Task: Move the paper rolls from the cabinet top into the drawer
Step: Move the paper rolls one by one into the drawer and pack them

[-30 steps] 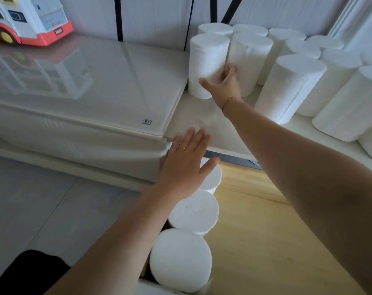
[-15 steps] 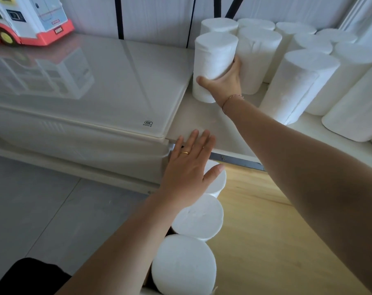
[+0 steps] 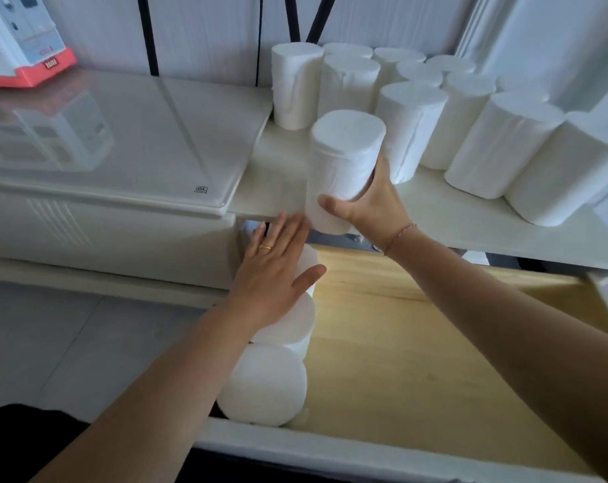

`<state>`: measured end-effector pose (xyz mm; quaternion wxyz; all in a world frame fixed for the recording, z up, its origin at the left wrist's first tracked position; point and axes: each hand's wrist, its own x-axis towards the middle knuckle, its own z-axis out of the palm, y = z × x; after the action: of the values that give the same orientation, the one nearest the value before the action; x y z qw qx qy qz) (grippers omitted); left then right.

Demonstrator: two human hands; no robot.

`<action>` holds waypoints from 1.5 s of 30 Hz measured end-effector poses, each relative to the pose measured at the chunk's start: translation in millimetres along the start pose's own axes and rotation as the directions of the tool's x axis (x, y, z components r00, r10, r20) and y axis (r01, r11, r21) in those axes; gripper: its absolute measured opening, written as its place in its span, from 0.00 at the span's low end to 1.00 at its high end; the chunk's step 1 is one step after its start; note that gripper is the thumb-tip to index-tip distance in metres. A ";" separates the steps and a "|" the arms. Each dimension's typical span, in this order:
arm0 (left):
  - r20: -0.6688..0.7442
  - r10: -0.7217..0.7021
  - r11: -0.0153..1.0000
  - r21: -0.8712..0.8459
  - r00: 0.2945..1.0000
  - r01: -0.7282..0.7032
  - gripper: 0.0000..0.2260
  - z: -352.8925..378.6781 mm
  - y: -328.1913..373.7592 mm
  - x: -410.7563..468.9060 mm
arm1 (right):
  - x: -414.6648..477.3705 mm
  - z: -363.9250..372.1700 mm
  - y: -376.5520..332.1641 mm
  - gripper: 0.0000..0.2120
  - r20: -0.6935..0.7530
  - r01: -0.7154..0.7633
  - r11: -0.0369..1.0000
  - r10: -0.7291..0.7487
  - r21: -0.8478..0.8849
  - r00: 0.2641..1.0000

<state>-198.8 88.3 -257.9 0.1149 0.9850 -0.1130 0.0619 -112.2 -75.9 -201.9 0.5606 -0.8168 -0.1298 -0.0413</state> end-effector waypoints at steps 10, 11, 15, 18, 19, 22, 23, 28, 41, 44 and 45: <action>0.262 0.068 0.995 0.053 0.963 -0.085 0.41 8.7 5.4 -19.4 | -104.5 -50.0 29.8 0.44 0.132 -0.082 0.987 0.100 -0.137 0.986; 0.263 0.072 0.994 0.058 0.962 -0.090 0.41 8.7 5.2 -18.6 | -108.6 -47.8 38.4 0.44 0.144 -0.106 0.984 0.127 -0.141 0.981; 0.265 0.072 0.997 0.005 0.962 -0.076 0.39 7.1 6.2 -18.5 | -116.3 -35.0 76.1 0.46 0.174 -0.199 0.966 0.228 -0.167 0.958; 0.273 0.073 0.997 -0.038 0.959 -0.065 0.37 5.3 6.8 -19.5 | -122.3 -22.5 96.8 0.47 0.188 -0.216 0.955 0.255 -0.203 0.949; 0.272 0.077 0.997 -0.043 0.959 -0.068 0.37 5.3 6.8 -19.6 | -124.4 -18.5 102.0 0.47 0.192 -0.213 0.955 0.253 -0.207 0.948; 0.263 0.083 0.997 -0.033 0.961 -0.077 0.37 5.7 6.1 -20.0 | -127.3 -10.1 111.4 0.48 0.191 -0.187 0.960 0.228 -0.209 0.955; 0.264 0.083 0.996 -0.031 0.961 -0.078 0.37 5.9 5.9 -19.9 | -127.0 -8.7 113.5 0.49 0.191 -0.177 0.961 0.218 -0.213 0.957; 0.264 0.080 0.997 -0.002 0.961 -0.083 0.36 6.7 6.5 -19.7 | -127.7 -10.6 120.9 0.52 0.218 -0.225 0.951 0.271 -0.211 0.938; 0.226 0.097 0.995 -0.025 0.969 -0.094 0.34 14.1 3.7 -15.1 | -90.2 -75.3 68.6 0.56 0.505 0.203 0.841 0.094 -0.502 0.858; 0.227 0.105 0.995 -0.022 0.968 -0.102 0.33 15.4 3.5 -13.7 | -86.3 -66.0 61.1 0.53 0.607 0.368 0.723 0.089 -0.584 0.790; 0.226 0.107 0.994 -0.025 0.968 -0.103 0.33 15.8 3.5 -13.7 | -85.7 -62.6 61.0 0.51 0.616 0.398 0.685 0.094 -0.610 0.782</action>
<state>-211.4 84.0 -274.4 0.1043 0.9774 -0.1778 -0.0459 -174.1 -168.8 -252.3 0.1218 -0.9218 -0.3462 0.1245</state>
